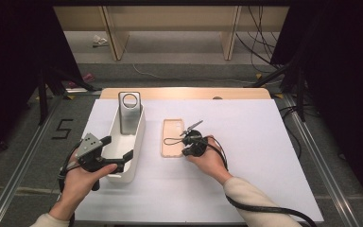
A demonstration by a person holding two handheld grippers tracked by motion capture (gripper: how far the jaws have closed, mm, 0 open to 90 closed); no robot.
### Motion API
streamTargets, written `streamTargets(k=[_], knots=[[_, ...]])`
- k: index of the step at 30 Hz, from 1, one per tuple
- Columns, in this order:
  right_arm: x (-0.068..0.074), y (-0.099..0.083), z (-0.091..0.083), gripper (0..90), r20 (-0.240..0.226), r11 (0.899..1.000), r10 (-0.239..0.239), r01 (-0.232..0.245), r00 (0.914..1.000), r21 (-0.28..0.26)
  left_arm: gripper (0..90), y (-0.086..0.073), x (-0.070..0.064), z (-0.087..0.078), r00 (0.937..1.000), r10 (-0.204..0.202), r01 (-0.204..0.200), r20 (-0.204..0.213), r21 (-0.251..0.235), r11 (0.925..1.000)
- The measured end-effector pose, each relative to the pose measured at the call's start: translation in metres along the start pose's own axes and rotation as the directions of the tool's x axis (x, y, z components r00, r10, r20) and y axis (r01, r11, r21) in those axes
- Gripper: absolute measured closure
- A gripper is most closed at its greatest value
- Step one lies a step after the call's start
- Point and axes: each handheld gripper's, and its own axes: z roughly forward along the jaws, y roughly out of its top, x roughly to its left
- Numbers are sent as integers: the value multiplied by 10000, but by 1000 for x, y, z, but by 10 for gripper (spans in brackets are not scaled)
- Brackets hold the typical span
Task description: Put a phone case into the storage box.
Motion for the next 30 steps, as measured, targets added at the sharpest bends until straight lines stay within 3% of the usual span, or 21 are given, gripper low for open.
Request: streamTargets(k=[9,11,13,15,17,21,25,28,30], knots=[[3,2,0,883,-171,9997,-247,247,9995,-22,17,0,0,0,10000,-8,7,38,10,10000],[3,3,-2,828,-27,9989,-473,473,9989,-63,17,0,-1,0,10000,-11,11,58,-9,10000],[5,6,-5,755,105,9933,-1151,1152,9933,-28,17,1,-1,0,10000,-3,3,72,-25,10000],[7,10,-7,666,214,9813,-1914,1918,9813,-171,17,1,-1,0,10000,13,-13,78,-25,10000],[11,15,-8,606,152,9607,-2773,2775,9607,-112,17,1,-1,0,10000,4,-4,67,-27,10000],[20,22,-6,546,65,9104,-4131,4127,9107,303,17,1,-1,-1,10000,3,-3,52,-41,10000],[26,30,0,526,0,8781,-4729,4713,8811,825,17,2,-1,-1,10000,10,-9,80,-49,10000],[32,38,7,522,-154,8584,-4983,4957,8669,1318,17,2,0,-1,10000,-9,9,84,-59,10000],[34,43,11,521,-162,8410,-5221,5180,8527,1561,17,2,0,-1,10000,-7,8,80,-73,10000]])
